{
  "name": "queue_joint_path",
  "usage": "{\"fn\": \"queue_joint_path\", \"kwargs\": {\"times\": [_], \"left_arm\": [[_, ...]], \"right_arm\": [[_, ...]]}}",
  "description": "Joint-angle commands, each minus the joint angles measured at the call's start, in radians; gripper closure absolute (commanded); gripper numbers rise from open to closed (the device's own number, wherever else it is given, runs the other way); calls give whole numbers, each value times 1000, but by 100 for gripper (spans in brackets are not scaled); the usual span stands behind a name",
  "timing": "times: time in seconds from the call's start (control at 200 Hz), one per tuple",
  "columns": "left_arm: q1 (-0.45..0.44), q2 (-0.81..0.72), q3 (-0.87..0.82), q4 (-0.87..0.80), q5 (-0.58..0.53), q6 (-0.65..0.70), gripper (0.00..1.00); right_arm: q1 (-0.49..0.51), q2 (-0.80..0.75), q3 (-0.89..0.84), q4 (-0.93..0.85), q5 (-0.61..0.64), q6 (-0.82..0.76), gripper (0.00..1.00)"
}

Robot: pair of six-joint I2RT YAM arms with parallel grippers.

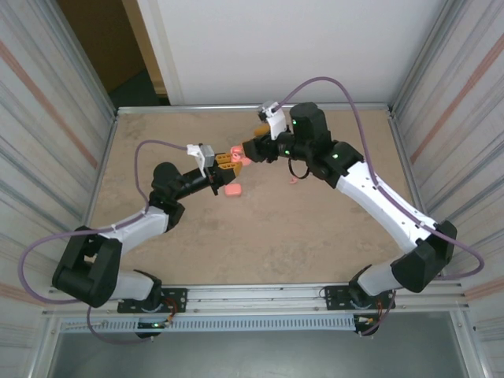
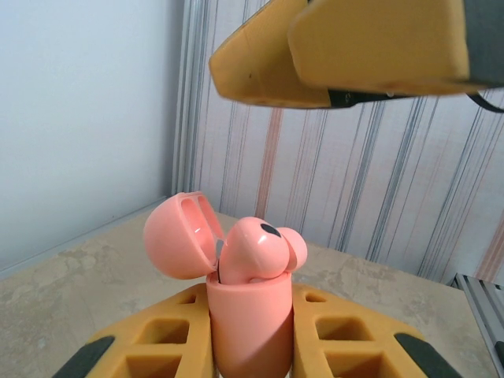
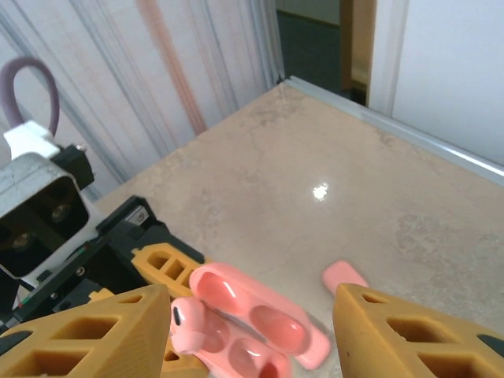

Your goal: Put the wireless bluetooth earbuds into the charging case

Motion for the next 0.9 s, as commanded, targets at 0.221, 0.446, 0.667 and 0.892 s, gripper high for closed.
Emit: {"fn": "queue_joint_path", "kwargs": {"times": [0.221, 0.446, 0.667, 0.892], "left_arm": [[-6, -40, 16, 4, -8, 25, 100], [-6, -43, 24, 3, -8, 27, 100], [-6, -46, 24, 1, -8, 26, 100], [-6, -52, 24, -6, -7, 29, 100]], "right_arm": [[-17, -36, -18, -31, -91, 58, 37], [15, -9, -15, -65, -69, 23, 25], [51, 28, 8, -115, 19, -22, 11], [60, 48, 15, -131, 91, -31, 5]]}}
